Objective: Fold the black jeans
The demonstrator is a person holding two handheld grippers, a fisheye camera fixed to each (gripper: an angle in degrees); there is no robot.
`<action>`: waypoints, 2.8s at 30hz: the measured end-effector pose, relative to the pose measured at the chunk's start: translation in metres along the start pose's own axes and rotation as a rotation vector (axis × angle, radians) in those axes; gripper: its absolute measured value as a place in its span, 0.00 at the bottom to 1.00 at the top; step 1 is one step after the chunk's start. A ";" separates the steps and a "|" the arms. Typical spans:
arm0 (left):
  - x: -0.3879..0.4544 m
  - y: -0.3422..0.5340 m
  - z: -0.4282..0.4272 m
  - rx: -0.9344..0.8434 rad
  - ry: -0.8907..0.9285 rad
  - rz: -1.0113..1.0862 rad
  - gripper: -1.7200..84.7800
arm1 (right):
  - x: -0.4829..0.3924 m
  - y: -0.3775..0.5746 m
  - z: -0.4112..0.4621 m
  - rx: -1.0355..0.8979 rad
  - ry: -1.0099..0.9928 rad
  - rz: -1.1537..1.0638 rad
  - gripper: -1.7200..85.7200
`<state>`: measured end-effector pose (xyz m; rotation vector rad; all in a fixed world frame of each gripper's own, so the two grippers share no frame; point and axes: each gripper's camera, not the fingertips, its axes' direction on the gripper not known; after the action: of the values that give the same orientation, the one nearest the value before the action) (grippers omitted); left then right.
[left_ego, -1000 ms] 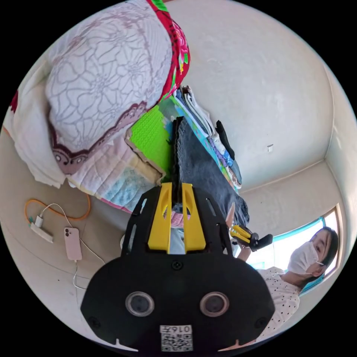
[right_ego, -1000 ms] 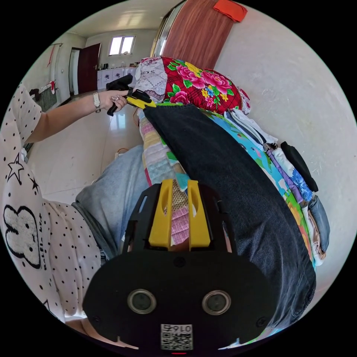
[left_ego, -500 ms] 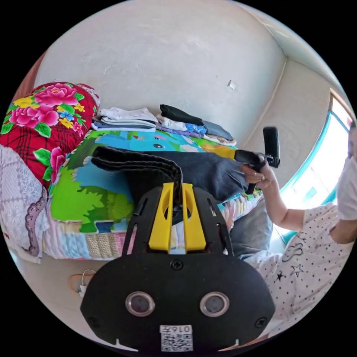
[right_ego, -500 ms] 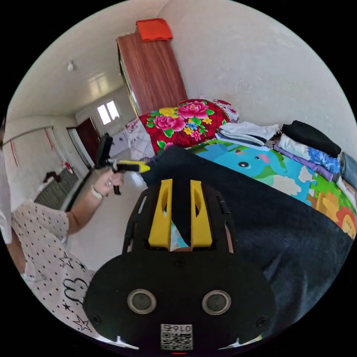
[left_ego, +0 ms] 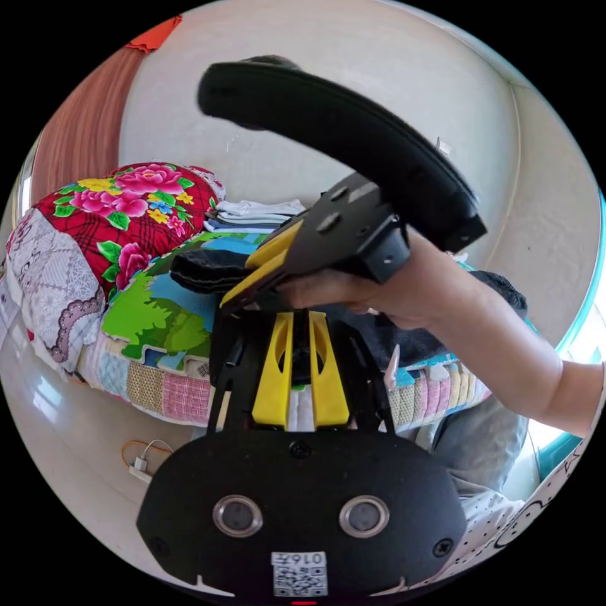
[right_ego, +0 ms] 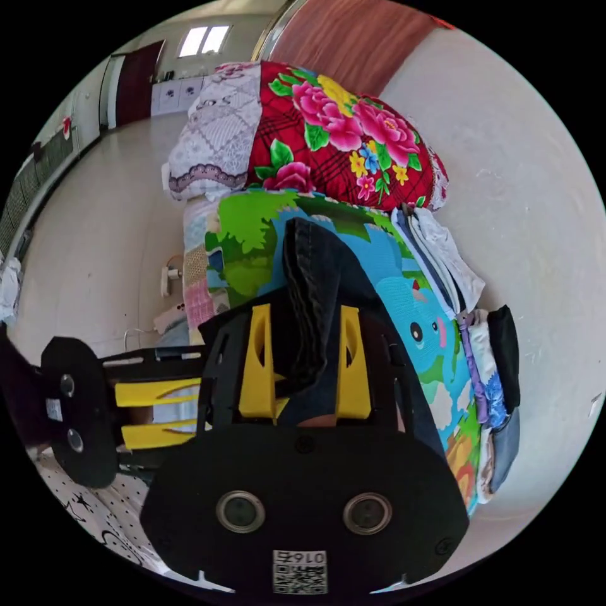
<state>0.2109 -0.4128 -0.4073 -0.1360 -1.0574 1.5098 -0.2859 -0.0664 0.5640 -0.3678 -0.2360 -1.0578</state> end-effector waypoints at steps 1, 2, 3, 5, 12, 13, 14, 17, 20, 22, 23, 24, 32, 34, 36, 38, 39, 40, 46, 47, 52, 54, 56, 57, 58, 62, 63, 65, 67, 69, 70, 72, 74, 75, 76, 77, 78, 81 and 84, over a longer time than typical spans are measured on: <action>0.004 0.000 0.000 0.004 0.000 0.000 0.06 | -0.008 -0.004 0.009 -0.018 0.003 -0.038 0.16; 0.010 0.000 0.001 0.012 0.001 -0.007 0.06 | -0.014 -0.007 0.017 -0.027 0.041 -0.057 0.13; 0.015 -0.001 0.001 0.017 0.005 -0.015 0.06 | -0.016 -0.008 0.021 -0.031 0.084 -0.059 0.12; 0.022 -0.003 0.002 0.022 0.006 -0.020 0.06 | -0.023 -0.005 0.036 -0.033 0.234 -0.075 0.08; 0.050 -0.021 0.009 0.013 0.076 -0.051 0.05 | -0.006 0.028 0.062 -0.024 0.172 -0.098 0.04; 0.053 -0.024 0.007 0.017 0.085 -0.051 0.05 | 0.010 0.036 0.060 -0.003 0.114 -0.058 0.04; 0.058 -0.031 0.004 0.034 0.111 -0.051 0.05 | 0.029 0.046 0.055 0.026 0.045 -0.017 0.04; 0.077 -0.054 -0.003 0.093 0.217 -0.038 0.05 | 0.088 0.077 0.037 0.085 -0.139 0.074 0.03; 0.113 -0.082 -0.006 0.152 0.310 0.017 0.05 | 0.151 0.121 0.016 0.136 -0.286 0.140 0.03; 0.143 -0.101 -0.002 0.181 0.375 0.067 0.04 | 0.187 0.155 0.004 0.153 -0.326 0.175 0.03; 0.167 -0.114 0.004 0.194 0.406 0.113 0.04 | 0.211 0.180 -0.004 0.156 -0.341 0.195 0.03; 0.193 -0.129 0.012 0.203 0.450 0.162 0.04 | 0.222 0.194 -0.008 0.160 -0.346 0.207 0.03; 0.366 -0.220 0.071 0.213 0.833 0.273 0.03 | 0.389 0.437 -0.097 0.230 -0.267 0.467 0.03; 0.414 -0.233 0.078 0.231 0.883 0.320 0.03 | 0.419 0.499 -0.122 0.246 -0.261 0.521 0.03; 0.471 -0.242 0.088 0.224 0.940 0.372 0.03 | 0.448 0.561 -0.144 0.247 -0.242 0.580 0.03; 0.501 -0.240 0.098 0.187 0.995 0.407 0.02 | 0.485 0.647 -0.164 0.214 -0.194 0.654 0.03; 0.513 -0.235 0.107 0.156 0.986 0.414 0.02 | 0.494 0.669 -0.167 0.196 -0.177 0.672 0.03; 0.517 -0.232 0.113 0.144 0.970 0.415 0.02 | 0.515 0.715 -0.168 0.159 -0.146 0.720 0.03; 0.500 -0.204 0.200 -0.079 0.765 0.366 0.08 | 0.603 0.958 -0.067 -0.172 -0.081 1.232 0.03; 0.491 -0.200 0.219 -0.152 0.764 0.341 0.09 | 0.604 0.995 -0.033 -0.212 -0.097 1.300 0.03; 0.456 -0.179 0.270 -0.352 0.791 0.323 0.12 | 0.588 1.078 0.017 -0.146 -0.104 1.411 0.04; 0.440 -0.172 0.273 -0.333 0.748 0.313 0.12 | 0.584 1.091 0.002 -0.086 -0.118 1.395 0.04; 0.431 -0.168 0.276 -0.327 0.669 0.301 0.11 | 0.578 1.102 -0.026 0.037 -0.147 1.361 0.04; 0.428 -0.167 0.281 -0.345 0.593 0.301 0.11 | 0.576 1.105 -0.030 0.054 -0.153 1.358 0.05; 0.425 -0.167 0.283 -0.350 0.558 0.298 0.11 | 0.573 1.113 -0.032 0.046 -0.154 1.369 0.05; 0.396 -0.169 0.293 -0.315 0.485 0.195 0.16 | 0.543 1.128 -0.051 0.006 0.086 1.458 0.07; 0.386 -0.170 0.297 -0.308 0.500 0.166 0.16 | 0.534 1.126 -0.057 0.017 0.139 1.429 0.07; 0.375 -0.170 0.310 -0.341 0.578 0.134 0.18 | 0.500 1.116 -0.069 -0.007 0.281 1.285 0.10; 0.373 -0.169 0.331 -0.435 0.698 0.113 0.18 | 0.480 1.118 -0.064 -0.065 0.305 1.227 0.14; 0.378 -0.164 0.352 -0.493 0.817 0.117 0.15 | 0.470 1.129 -0.055 -0.122 0.248 1.210 0.18; 0.379 -0.163 0.354 -0.491 0.824 0.118 0.14 | 0.467 1.142 -0.051 -0.123 0.192 1.242 0.19; 0.380 -0.158 0.358 -0.469 0.799 0.108 0.08 | 0.462 1.165 -0.044 -0.049 0.068 1.311 0.19; 0.375 -0.156 0.357 -0.440 0.792 0.091 0.05 | 0.452 1.191 -0.036 0.070 -0.068 1.394 0.18; 0.370 -0.155 0.357 -0.428 0.812 0.074 0.03 | 0.449 1.194 -0.036 0.096 -0.068 1.401 0.18; 0.366 -0.156 0.358 -0.430 0.821 0.065 0.03 | 0.442 1.196 -0.037 0.125 -0.065 1.399 0.17; 0.358 -0.156 0.358 -0.428 0.840 0.036 0.02 | 0.436 1.194 -0.038 0.128 -0.059 1.396 0.17; 0.347 -0.157 0.357 -0.423 0.863 0.001 0.02 | 0.434 1.191 -0.038 0.127 -0.057 1.390 0.17; 0.320 -0.163 0.340 -0.380 0.845 0.015 0.02 | 0.420 1.168 -0.040 0.097 -0.059 1.361 0.16; 0.301 -0.176 0.298 -0.334 0.641 0.182 0.02 | 0.398 1.122 -0.040 0.066 -0.080 1.273 0.15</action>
<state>0.0724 -0.3415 0.0250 -0.9083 -0.7717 1.2977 0.8910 0.0896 0.4686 -0.4009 -0.0670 0.2166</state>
